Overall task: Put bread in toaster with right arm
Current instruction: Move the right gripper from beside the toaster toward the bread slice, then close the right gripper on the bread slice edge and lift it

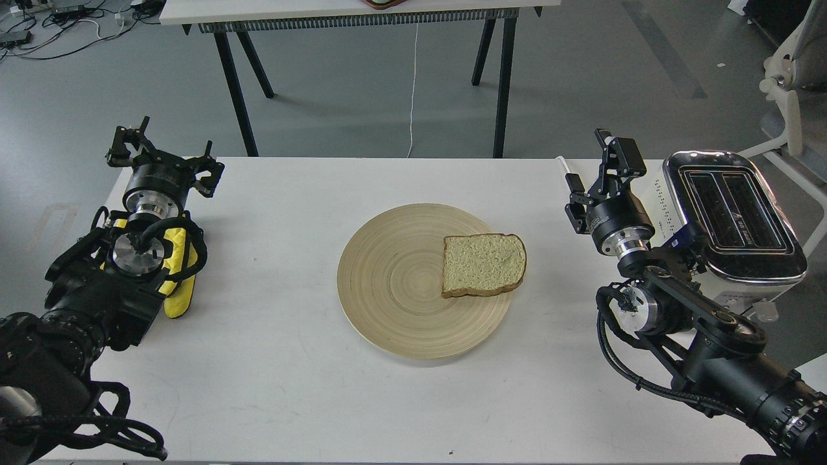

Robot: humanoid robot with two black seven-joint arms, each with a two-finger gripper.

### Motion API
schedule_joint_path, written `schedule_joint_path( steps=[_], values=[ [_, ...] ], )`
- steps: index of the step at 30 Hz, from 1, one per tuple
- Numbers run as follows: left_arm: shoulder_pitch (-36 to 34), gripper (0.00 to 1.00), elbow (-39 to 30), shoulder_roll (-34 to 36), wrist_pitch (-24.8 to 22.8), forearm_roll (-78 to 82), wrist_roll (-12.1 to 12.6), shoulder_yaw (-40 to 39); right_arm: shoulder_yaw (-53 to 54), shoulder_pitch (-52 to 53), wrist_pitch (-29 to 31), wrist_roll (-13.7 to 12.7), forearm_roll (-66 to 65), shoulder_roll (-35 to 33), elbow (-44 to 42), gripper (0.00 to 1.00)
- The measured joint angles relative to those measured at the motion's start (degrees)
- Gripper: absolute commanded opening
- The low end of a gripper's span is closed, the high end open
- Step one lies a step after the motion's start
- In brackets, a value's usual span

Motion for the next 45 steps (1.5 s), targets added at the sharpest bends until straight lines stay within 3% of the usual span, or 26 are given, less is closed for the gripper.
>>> schedule_joint_path(
  steps=[9,15,21,27,33,45],
  values=[
    [0.0,1.0,0.0,0.0,0.0,0.0,0.0,0.0,0.6,0.7,0.6,0.0,0.1,-0.4,-0.4,0.99],
    [0.0,1.0,0.0,0.0,0.0,0.0,-0.1,0.0,-7.0,2.8,-0.3,0.0,-2.8,-2.2,-0.2,0.99],
    [0.0,1.0,0.0,0.0,0.0,0.0,-0.1,0.0,-20.6,6.0,-12.4,-0.1,-12.4,-5.7,0.0,0.99],
    [0.0,1.0,0.0,0.0,0.0,0.0,-0.1,0.0,-30.1,6.5,-22.7,-2.1,-16.5,-6.0,-0.4,0.99],
    [0.0,1.0,0.0,0.0,0.0,0.0,-0.1,0.0,-38.1,5.6,-23.5,-2.4,-17.2,-5.2,-3.4,0.99],
    [0.0,1.0,0.0,0.0,0.0,0.0,-0.1,0.0,-39.4,2.5,-23.5,-2.4,-17.3,-0.1,-4.5,0.94]
  ],
)
